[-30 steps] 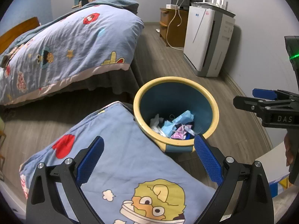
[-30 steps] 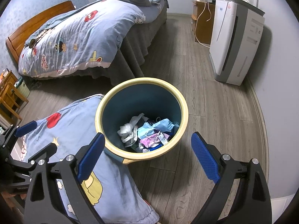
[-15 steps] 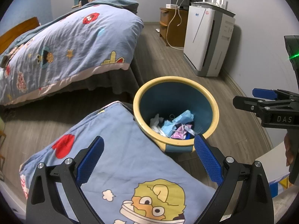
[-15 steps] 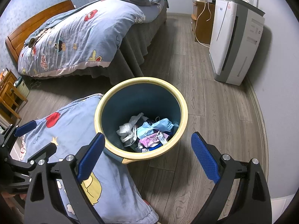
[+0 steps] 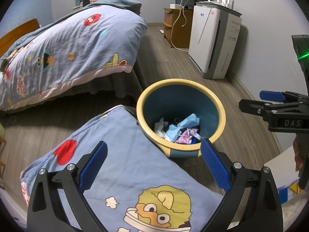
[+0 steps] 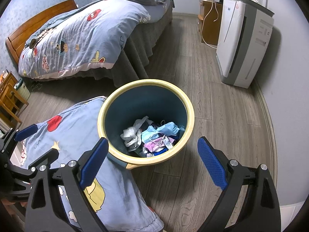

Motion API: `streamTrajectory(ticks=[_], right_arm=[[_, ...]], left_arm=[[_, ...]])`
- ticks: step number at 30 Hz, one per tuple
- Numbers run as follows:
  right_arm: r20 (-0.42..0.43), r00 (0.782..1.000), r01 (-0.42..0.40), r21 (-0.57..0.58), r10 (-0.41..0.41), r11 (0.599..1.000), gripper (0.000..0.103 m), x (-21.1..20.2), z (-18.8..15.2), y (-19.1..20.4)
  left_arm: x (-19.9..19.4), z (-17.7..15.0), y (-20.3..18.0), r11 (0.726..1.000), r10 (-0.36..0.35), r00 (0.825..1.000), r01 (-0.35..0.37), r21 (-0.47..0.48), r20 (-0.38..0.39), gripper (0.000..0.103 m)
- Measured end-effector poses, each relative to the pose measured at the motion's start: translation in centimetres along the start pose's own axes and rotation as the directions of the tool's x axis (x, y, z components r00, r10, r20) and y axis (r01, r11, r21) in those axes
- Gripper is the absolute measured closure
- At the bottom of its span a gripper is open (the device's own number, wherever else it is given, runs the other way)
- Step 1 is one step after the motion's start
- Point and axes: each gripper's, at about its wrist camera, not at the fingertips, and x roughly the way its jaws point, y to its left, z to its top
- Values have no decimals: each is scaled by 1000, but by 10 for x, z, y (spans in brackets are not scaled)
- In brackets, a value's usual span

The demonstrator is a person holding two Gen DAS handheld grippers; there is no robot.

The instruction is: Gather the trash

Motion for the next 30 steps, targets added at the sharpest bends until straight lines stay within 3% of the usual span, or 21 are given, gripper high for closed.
streamTrajectory(ticks=[24,30], right_arm=[[-15,1000,21,9,-21,1000,11,9,0,0],[-41,998,57,81,-54,995,7,19,1,4]], left_arm=[[-3,-2,-2,1000,-17,1000,17,23,10,7],[-20,-7,2,996,31,999,-33,80,33,7]])
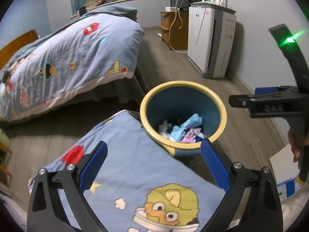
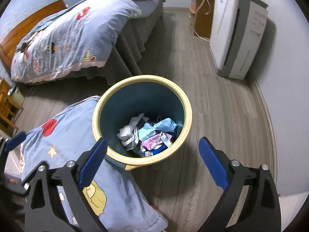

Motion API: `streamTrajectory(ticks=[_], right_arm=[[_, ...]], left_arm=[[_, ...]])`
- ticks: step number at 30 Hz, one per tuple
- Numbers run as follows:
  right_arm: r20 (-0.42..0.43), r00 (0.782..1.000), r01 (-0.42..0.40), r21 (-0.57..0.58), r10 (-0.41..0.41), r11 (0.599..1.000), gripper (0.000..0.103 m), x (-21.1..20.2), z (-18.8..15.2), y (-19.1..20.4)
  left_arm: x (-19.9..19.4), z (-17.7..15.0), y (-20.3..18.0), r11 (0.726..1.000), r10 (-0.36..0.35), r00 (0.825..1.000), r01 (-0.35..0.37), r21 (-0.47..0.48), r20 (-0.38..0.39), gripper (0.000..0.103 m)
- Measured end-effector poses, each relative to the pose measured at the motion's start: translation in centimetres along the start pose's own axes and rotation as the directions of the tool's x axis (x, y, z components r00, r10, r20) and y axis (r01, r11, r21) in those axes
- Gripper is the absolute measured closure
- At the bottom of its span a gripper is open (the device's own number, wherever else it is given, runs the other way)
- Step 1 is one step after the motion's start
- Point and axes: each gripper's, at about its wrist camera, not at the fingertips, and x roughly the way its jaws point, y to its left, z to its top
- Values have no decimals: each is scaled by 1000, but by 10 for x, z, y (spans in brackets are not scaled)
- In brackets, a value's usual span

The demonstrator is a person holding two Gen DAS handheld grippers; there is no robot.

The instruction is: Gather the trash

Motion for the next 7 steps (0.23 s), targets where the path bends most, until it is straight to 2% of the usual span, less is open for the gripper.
streamTrajectory(ticks=[7], right_arm=[[-24,999,33,89,-31,996,6,13,4,23]], left_arm=[[-28,-13,30,1000,23,1000,-23,14,22,7]])
